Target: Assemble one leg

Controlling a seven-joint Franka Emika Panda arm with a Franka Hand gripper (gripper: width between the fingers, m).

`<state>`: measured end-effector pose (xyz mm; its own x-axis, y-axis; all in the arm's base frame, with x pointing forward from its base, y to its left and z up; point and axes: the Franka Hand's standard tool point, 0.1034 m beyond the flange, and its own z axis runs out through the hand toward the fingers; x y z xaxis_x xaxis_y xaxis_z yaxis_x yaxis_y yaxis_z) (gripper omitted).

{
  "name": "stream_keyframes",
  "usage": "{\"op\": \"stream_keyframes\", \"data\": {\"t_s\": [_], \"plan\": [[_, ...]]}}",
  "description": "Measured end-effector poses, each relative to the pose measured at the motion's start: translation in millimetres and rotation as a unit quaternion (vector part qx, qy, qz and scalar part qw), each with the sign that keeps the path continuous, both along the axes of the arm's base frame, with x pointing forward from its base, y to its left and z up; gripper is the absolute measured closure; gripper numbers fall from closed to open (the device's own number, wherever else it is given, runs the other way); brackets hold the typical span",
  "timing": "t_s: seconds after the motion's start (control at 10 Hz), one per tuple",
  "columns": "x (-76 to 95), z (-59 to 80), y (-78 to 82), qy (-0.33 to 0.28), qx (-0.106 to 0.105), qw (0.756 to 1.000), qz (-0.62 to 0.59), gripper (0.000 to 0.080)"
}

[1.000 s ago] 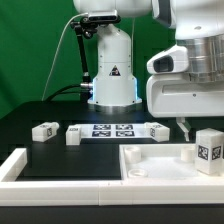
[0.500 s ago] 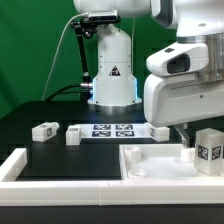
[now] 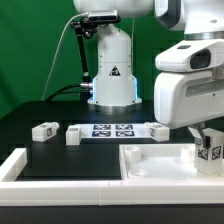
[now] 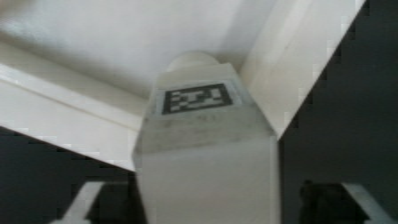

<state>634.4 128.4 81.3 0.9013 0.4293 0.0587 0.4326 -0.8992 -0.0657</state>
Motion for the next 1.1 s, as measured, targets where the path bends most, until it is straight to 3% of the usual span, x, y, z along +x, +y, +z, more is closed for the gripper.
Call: {"op": "stream_keyframes", "data": {"t_s": [0.1, 0.2, 0.5, 0.6, 1.1], "plan": [[0.3, 0.1, -0.4, 0.0, 0.0, 1.0, 0.0, 0.0372], [0.4, -0.1, -1.2, 0.0, 0.0, 1.0, -0.001, 0.0507], [0.2, -0.1, -1.7, 0.002, 0.001, 1.0, -0.016, 0.0507], [-0.4, -0.2, -4.8, 0.013, 0.009, 0.996, -0.083, 0.0507], [2.4, -1.5, -17.3, 0.014, 0.038, 0.937, -0.347, 0.0506]]}}
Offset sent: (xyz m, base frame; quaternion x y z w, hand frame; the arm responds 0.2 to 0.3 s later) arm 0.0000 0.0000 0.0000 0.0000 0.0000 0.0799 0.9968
